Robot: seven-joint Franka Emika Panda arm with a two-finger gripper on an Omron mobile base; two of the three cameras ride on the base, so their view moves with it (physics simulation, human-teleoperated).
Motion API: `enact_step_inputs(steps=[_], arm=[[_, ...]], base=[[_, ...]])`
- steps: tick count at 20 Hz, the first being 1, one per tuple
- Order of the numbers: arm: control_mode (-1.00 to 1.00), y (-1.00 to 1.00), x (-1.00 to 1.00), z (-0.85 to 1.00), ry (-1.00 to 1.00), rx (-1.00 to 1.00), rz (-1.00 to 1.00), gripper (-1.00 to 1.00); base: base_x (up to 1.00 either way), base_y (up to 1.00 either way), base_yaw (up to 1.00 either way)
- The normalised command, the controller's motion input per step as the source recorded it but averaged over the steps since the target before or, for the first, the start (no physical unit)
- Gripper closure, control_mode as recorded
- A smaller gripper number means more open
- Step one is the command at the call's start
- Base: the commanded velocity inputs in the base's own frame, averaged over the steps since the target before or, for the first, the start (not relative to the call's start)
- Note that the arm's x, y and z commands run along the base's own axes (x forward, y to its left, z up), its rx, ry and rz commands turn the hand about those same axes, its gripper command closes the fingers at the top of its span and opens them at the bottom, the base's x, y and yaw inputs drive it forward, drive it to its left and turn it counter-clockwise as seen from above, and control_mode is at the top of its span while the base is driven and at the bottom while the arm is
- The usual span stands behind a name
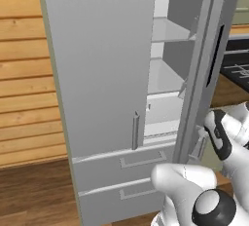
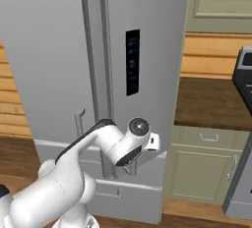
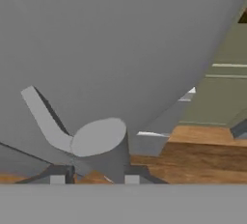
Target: Take the strawberry from the fridge and place it on top of the pancake, located on the dining counter.
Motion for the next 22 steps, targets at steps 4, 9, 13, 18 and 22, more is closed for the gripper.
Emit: enact_step_inputs(steps=[4, 9, 13, 18, 22], arm=[[-1.00, -0.77, -0.34, 0.21, -0.10, 0.09, 0.00, -1.00], [-1.00, -0.82, -0.65, 0.37, -0.11, 0.07, 0.00, -1.00], [-1.00, -0.56, -0.88, 0.57, -0.12, 0.01, 0.00, -1.00], [-1.00, 0.13, -0.86, 0.76, -0.08, -0.07, -0.02, -1.00], [-1.00, 0.97, -0.32, 0.98, 0.04, -0.36, -0.15, -1.00]], base=[[0.00, 0.00, 0.00], [0.00, 0.00, 0.00], [0.00, 0.00, 0.00], [0.00, 0.00, 0.00], [0.00, 0.00, 0.00]])
